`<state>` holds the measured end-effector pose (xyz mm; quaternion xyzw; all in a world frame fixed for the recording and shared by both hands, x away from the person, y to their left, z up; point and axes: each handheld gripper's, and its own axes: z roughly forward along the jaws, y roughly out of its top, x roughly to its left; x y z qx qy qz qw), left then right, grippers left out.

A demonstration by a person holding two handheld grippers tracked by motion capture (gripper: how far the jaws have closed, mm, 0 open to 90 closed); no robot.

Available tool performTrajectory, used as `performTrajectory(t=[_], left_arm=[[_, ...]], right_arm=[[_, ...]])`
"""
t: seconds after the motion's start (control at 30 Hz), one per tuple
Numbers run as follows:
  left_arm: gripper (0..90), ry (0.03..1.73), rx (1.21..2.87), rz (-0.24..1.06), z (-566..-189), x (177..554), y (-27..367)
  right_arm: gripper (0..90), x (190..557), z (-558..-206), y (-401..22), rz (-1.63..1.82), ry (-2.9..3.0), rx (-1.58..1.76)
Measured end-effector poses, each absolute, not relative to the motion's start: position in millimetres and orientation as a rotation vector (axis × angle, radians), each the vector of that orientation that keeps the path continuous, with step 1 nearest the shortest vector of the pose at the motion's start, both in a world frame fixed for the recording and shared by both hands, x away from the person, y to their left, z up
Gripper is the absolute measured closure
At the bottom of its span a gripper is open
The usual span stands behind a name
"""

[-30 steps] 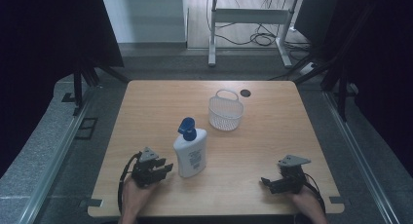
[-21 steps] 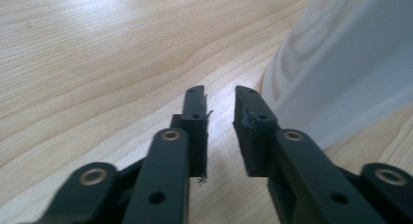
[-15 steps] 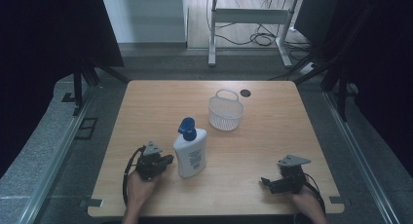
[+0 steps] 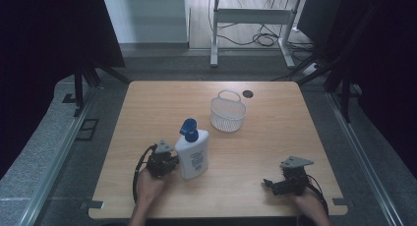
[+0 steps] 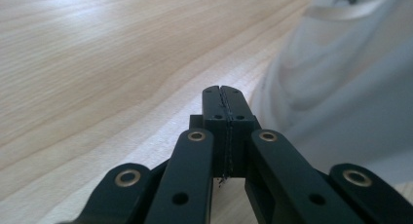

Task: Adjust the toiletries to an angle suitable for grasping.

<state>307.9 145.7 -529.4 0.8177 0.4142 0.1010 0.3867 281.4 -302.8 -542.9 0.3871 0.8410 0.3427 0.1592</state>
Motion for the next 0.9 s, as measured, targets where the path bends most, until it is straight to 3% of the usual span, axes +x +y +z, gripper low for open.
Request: performTrajectory(t=[0.9], left_arm=[[89.0,1.028,2.103,0.199,-523,275,135]], right_arm=[[0.0,281,-543,-304,0.986,2.416,1.096]])
